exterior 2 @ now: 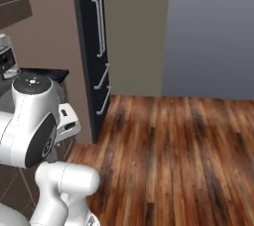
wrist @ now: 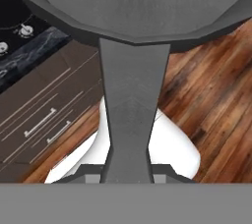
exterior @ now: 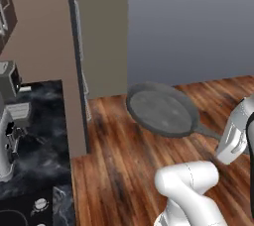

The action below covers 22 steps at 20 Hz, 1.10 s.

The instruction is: Move the pot and pan from the stove into the sink.

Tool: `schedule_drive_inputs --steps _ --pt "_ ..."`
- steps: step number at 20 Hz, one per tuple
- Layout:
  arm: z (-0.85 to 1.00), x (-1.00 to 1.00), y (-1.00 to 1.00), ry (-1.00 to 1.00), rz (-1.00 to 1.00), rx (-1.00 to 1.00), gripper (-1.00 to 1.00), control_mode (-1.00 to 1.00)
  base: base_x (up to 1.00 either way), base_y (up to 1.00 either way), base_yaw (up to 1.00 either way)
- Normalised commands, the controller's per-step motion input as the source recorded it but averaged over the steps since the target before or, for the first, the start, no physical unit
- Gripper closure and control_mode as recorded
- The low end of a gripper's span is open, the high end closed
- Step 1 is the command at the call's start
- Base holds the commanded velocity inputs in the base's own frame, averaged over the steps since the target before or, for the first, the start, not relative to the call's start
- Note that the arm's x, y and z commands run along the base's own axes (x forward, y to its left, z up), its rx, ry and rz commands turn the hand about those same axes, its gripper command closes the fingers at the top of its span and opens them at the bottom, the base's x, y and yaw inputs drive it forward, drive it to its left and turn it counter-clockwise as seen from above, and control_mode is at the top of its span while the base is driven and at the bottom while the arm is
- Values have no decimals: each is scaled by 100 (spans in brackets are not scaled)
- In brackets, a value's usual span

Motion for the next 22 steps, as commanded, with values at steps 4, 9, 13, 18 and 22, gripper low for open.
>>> schedule_drive_inputs --steps 4,9,13,18,22 --pt "0 0 0 0 0 0 100 100 0 -14 -47" --pt "0 0 0 0 0 0 100 100 0 -14 -47" --pt "0 0 0 0 0 0 100 100 0 -13 -47" --pt "0 0 0 0 0 0 100 100 0 -13 -47" --pt "0 0 0 0 0 0 100 100 0 -14 -47"
